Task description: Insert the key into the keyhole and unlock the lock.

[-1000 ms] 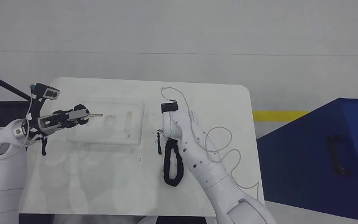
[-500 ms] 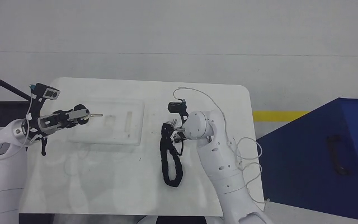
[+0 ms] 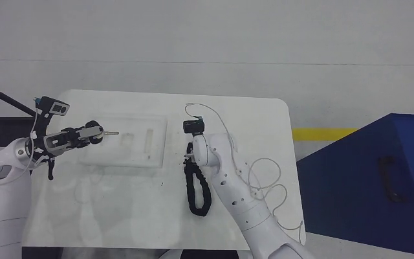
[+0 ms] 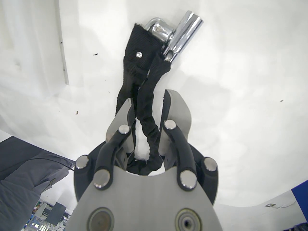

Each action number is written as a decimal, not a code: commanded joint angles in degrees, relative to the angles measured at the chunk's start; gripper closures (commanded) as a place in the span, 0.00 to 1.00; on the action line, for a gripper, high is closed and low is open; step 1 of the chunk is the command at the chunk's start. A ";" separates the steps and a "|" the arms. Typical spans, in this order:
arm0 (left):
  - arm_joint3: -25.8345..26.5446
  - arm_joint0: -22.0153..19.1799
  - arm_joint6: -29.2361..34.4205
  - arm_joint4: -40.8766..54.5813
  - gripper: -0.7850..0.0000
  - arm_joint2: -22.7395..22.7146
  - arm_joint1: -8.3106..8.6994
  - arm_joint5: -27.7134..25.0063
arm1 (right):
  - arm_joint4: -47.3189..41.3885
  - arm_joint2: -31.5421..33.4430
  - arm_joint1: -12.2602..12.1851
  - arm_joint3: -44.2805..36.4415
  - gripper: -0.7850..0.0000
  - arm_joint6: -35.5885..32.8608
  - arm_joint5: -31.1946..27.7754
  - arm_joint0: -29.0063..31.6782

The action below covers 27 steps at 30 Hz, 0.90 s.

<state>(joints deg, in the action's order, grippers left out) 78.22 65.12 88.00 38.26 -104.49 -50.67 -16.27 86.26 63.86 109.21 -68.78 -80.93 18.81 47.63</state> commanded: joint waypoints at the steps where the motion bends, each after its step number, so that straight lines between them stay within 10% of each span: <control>1: 0.00 0.00 0.00 0.00 1.00 0.00 0.00 0.00 | 0.10 -0.39 0.16 1.71 0.69 -0.19 0.63 -1.01; 27: 0.00 0.00 0.00 0.00 1.00 0.00 0.00 0.00 | 1.27 -5.00 2.26 13.95 0.73 3.52 7.30 -7.64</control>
<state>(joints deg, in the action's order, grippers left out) 78.22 65.12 88.00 38.26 -104.49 -50.67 -16.27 87.46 59.16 111.42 -55.27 -77.71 25.82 40.23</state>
